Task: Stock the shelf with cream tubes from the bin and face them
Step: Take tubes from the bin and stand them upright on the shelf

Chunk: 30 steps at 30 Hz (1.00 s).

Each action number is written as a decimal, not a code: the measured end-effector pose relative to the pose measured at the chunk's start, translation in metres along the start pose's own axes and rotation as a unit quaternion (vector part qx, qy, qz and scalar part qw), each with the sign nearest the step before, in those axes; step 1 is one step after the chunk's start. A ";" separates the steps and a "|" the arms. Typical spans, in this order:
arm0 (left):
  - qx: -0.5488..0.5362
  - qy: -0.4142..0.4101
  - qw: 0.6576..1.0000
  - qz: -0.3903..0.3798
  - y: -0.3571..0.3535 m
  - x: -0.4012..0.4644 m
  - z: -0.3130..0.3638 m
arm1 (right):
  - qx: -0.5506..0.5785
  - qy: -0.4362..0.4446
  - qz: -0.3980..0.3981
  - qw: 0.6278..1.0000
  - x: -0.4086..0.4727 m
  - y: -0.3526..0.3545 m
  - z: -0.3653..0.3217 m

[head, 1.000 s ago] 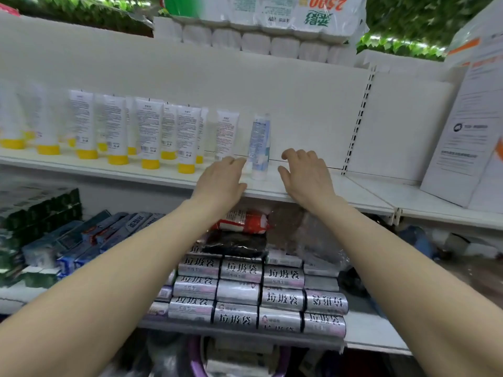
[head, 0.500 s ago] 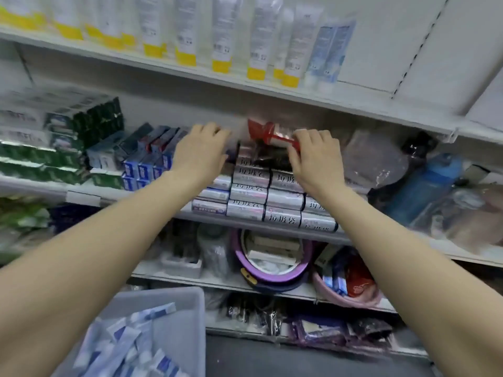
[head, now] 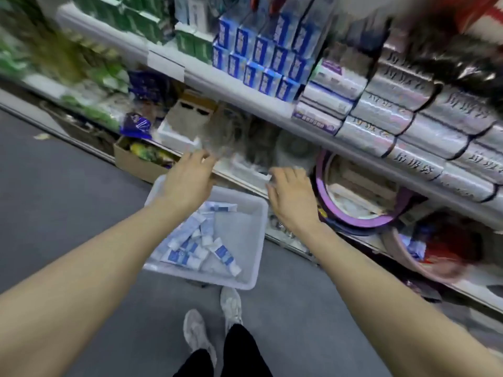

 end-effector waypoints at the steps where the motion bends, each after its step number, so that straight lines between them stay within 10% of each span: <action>1: -0.011 0.021 0.999 -0.023 -0.021 -0.003 -0.014 | 0.018 0.006 -0.021 1.000 0.003 -0.023 -0.006; 17: -0.113 0.198 0.947 -0.227 -0.300 -0.014 -0.138 | 0.085 -0.010 -0.375 0.923 -0.002 -0.331 -0.031; 30: -0.101 0.237 0.947 -0.191 -0.373 0.019 -0.164 | 0.086 -0.043 -0.484 0.870 -0.022 -0.433 -0.042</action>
Point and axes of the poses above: each hand's wrist, its own x-axis towards the middle knuckle, its own y-axis out of the back of the hand, z = x × y, the point moved 7 cm from there along x, towards the middle knuckle, and after that the axes turned 13 degrees about -z, right-handed, at the moved point
